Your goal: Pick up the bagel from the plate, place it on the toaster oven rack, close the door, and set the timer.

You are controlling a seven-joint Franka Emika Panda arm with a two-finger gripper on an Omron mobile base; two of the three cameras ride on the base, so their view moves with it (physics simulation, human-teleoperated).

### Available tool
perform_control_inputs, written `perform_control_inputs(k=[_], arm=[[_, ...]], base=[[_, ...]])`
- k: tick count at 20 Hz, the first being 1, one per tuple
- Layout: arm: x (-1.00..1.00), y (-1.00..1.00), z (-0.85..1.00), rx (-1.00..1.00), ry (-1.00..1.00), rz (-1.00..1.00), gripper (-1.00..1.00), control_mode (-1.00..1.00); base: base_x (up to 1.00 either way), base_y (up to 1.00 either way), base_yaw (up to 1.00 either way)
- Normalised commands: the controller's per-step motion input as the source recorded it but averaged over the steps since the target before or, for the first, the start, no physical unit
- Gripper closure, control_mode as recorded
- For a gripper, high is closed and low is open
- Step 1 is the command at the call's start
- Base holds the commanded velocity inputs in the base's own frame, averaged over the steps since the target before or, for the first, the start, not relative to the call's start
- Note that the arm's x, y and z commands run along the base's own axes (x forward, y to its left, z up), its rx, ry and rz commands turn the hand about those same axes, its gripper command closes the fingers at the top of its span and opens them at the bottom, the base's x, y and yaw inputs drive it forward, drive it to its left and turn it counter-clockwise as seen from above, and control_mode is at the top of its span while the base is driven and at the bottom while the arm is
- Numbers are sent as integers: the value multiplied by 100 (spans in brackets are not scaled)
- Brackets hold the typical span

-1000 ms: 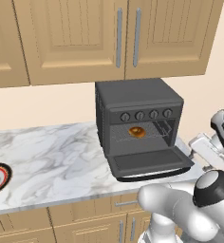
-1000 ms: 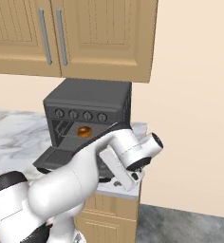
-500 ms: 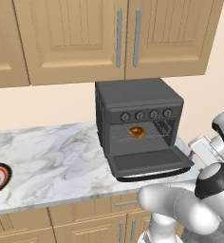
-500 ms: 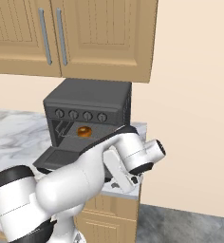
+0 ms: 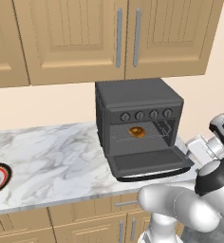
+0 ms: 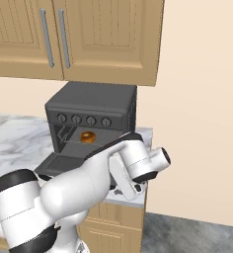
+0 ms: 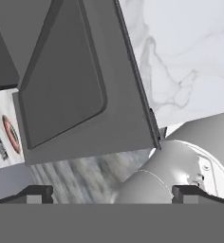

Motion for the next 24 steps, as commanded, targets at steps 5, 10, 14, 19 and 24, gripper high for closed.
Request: perform_control_inputs(k=[5, 10, 14, 19, 24], arm=[[8, 0, -17, 0, -6, -12, -100, -100], [19, 0, -2, 0, -8, -13, -100, -100], [24, 0, -7, 0, -6, -13, -100, -100], [31, 0, -19, 0, 0, -8, -100, -100], [29, -8, -21, 0, 0, -2, -100, -100]], base=[[0, 0, 0], [0, 0, 0], [0, 0, 0], [0, 0, 0], [0, 0, 0]])
